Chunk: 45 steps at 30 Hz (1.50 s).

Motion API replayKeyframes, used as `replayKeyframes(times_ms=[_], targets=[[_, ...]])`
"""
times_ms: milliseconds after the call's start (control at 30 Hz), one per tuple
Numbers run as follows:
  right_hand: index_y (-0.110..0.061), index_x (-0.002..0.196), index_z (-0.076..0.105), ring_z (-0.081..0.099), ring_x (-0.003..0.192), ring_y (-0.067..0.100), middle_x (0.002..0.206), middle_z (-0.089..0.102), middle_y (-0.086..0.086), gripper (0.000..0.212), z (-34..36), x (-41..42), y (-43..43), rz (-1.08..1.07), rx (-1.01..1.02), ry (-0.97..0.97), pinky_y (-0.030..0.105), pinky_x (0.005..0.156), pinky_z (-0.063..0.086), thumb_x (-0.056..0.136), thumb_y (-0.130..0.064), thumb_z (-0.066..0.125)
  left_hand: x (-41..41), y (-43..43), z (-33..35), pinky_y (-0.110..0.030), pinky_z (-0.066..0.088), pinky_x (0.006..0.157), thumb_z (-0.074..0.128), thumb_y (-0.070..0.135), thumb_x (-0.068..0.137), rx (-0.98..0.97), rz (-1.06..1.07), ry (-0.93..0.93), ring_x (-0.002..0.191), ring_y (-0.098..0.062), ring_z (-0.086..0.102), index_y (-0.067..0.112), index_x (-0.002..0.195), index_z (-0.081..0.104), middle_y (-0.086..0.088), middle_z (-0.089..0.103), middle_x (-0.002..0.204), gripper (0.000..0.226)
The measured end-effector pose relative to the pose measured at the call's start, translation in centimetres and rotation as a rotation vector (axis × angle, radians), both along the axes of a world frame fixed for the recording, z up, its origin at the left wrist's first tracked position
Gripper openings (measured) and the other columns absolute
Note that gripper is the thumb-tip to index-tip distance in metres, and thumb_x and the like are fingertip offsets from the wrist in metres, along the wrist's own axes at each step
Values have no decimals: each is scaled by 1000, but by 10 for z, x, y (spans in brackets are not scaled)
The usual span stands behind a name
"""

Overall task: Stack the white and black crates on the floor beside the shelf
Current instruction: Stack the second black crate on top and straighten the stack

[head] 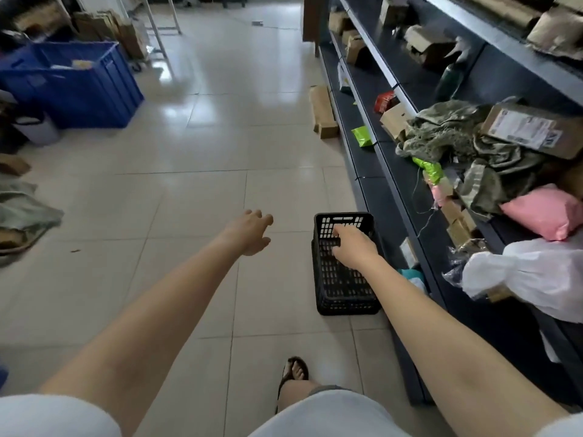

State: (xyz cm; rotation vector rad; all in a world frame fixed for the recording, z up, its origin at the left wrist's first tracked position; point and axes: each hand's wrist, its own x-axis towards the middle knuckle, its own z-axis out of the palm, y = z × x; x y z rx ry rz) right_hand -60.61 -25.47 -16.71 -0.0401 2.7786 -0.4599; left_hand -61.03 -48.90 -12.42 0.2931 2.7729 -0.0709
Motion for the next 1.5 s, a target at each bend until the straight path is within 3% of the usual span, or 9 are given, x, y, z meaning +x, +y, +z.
replayKeyframes(times_ms=[100,267,433,567,733,967,1200,1400,1500], targets=[[-18,131,47,52,116,30,132,49,8,41,-3,-47,3,-85,-17,-24,44,90,50,90,-22,51,-70,3,1,-42,43,97,49,34,97,7,-71,6,130,-29,41,17,142,36,-10,45,140,50],[-19,128,49,55,109,31,126,52,10,39,-19,-103,23,-239,-34,-1,36,78,45,89,-23,51,-173,30,-14,-43,43,96,48,35,97,-29,-216,-18,129,-31,43,17,142,37,-12,46,139,50],[-18,121,51,56,108,32,122,55,11,32,-53,-148,58,-466,-35,-15,38,78,46,90,-23,51,-271,84,-44,-44,42,97,50,35,96,-12,-442,-50,130,-32,43,17,141,38,-12,47,139,50],[-17,120,52,59,100,34,117,58,13,30,-89,-185,81,-687,-41,-88,34,68,42,91,-23,54,-353,133,-75,-45,45,95,49,32,95,-47,-666,-74,128,-32,45,16,140,40,-12,49,136,48],[-16,119,55,58,109,34,118,61,14,32,-123,-220,86,-1020,-83,-150,39,85,48,87,-22,56,-446,182,-107,-44,46,88,47,33,96,-65,-945,-137,124,-32,47,15,139,40,-13,51,132,47],[-17,121,55,59,109,31,119,63,11,36,-150,-236,78,-1320,-137,-267,35,84,48,85,-22,57,-508,226,-157,-46,46,91,47,30,95,-151,-1121,-249,124,-34,48,15,139,40,-15,50,133,48],[-14,115,62,60,99,34,109,63,17,32,-251,-224,83,-1525,-107,-271,35,84,48,85,-11,53,-535,251,-300,-47,45,91,51,27,91,-197,-1131,-368,124,-34,48,16,135,43,-14,51,131,46],[-10,119,59,61,102,36,114,59,20,34,-379,-204,83,-1624,-115,-335,35,87,48,85,-10,58,-562,254,-446,-50,44,97,56,28,90,-269,-1071,-422,128,-37,42,17,139,38,-17,45,135,54],[-12,121,58,61,103,36,119,54,19,37,-438,-192,81,-1672,-127,-353,39,92,50,84,-9,60,-576,253,-505,-51,43,98,59,30,89,-299,-1084,-356,133,-35,34,19,143,32,-16,33,144,62]])
